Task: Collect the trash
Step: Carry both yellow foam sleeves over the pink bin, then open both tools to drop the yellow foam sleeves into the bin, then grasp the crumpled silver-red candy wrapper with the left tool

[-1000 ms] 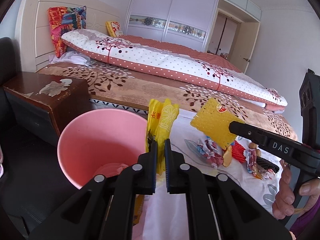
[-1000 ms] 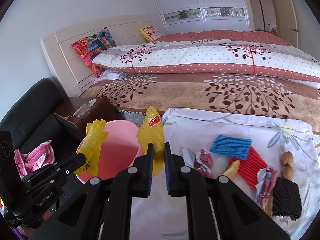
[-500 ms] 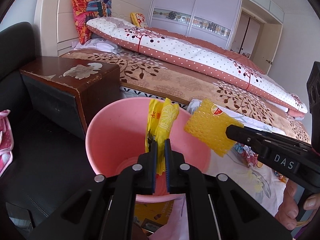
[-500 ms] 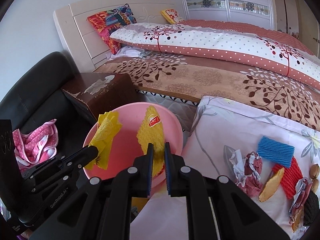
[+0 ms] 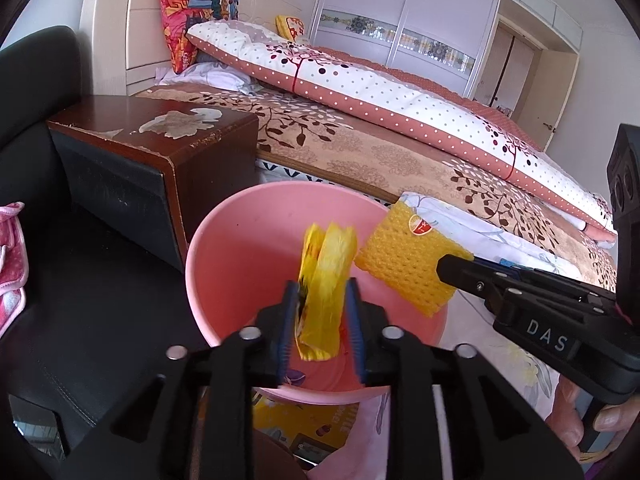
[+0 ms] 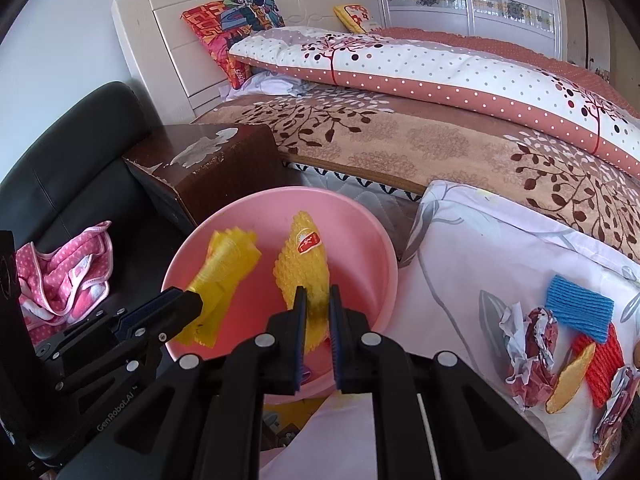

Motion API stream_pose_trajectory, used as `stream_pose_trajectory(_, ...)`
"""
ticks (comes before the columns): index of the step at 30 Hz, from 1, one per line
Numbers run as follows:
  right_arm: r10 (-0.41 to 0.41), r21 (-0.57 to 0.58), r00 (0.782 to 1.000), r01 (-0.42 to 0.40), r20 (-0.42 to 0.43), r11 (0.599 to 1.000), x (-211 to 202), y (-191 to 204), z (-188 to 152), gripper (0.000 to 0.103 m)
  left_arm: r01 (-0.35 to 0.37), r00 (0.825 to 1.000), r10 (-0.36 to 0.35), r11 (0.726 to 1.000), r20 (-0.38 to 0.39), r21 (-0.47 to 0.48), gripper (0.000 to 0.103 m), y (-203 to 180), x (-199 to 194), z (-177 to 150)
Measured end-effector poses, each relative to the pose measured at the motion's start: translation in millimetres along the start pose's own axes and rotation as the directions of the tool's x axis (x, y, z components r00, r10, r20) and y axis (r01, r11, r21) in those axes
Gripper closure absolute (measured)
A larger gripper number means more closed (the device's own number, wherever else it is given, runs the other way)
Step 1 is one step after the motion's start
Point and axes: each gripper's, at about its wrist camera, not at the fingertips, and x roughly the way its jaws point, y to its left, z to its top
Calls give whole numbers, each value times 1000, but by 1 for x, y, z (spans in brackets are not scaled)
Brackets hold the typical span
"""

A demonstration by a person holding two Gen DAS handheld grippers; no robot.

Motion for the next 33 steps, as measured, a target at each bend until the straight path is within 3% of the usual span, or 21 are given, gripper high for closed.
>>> stream_pose_trajectory(4,14,-1,1000,-14,5,1000,-1,1,-1,92,3,1000,-3,1000,5,-18,61,3,-3,0)
stream_pose_trajectory(5,21,2,1000,-21,5,1000,-1,1,-1,89,4,1000,-4,1000,5,-19,61,3,-3,0)
stream_pose_trajectory(8,32,7,999,-32,23,999,-6,0,-2,66,2,1000,-2,1000,11,-10,61,3,-5,0)
stream_pose_trajectory(9,34,6,999,-34,31,999,-8,0,-2,64,3,1000,-3,1000,12,-9,61,2,-6,0)
stream_pose_trajectory(33,-62,95,996,56,58,994,-76,-58,-59,62,66,997,-70,991,30,114,61,-60,-29,-9)
